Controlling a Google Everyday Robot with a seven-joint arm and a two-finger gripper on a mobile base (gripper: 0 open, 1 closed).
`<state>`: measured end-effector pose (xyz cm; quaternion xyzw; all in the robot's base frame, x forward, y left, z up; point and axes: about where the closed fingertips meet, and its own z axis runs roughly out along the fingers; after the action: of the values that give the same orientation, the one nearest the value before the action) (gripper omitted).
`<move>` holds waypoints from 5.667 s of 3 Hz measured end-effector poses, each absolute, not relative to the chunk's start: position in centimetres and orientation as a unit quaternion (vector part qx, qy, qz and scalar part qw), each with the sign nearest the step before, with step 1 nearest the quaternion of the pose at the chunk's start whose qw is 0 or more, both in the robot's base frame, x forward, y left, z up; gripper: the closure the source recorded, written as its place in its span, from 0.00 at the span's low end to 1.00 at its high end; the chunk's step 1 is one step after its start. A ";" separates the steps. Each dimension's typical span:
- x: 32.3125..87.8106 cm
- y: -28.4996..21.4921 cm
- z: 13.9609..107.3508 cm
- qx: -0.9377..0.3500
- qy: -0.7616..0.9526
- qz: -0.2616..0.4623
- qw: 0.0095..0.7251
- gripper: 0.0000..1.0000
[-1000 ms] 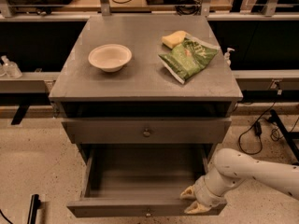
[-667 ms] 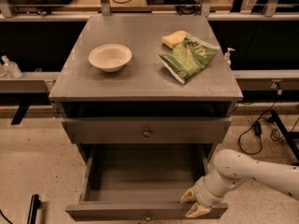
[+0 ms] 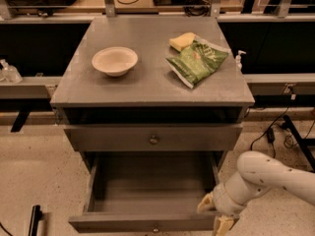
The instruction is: Open middle drawer
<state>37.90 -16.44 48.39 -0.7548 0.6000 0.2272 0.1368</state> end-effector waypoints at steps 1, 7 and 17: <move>39.6 -16.6 51.1 -0.748 0.614 0.201 0.152 0.23; 48.3 -12.8 39.1 -0.673 0.688 0.215 0.164 1.00; 39.6 -10.5 39.3 -0.729 0.579 0.348 0.108 1.00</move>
Offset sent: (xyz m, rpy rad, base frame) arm 0.0980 0.0026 0.0550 -0.0315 -0.1527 -0.2733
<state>39.60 -10.54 39.31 -0.7294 0.5789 0.3481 0.1080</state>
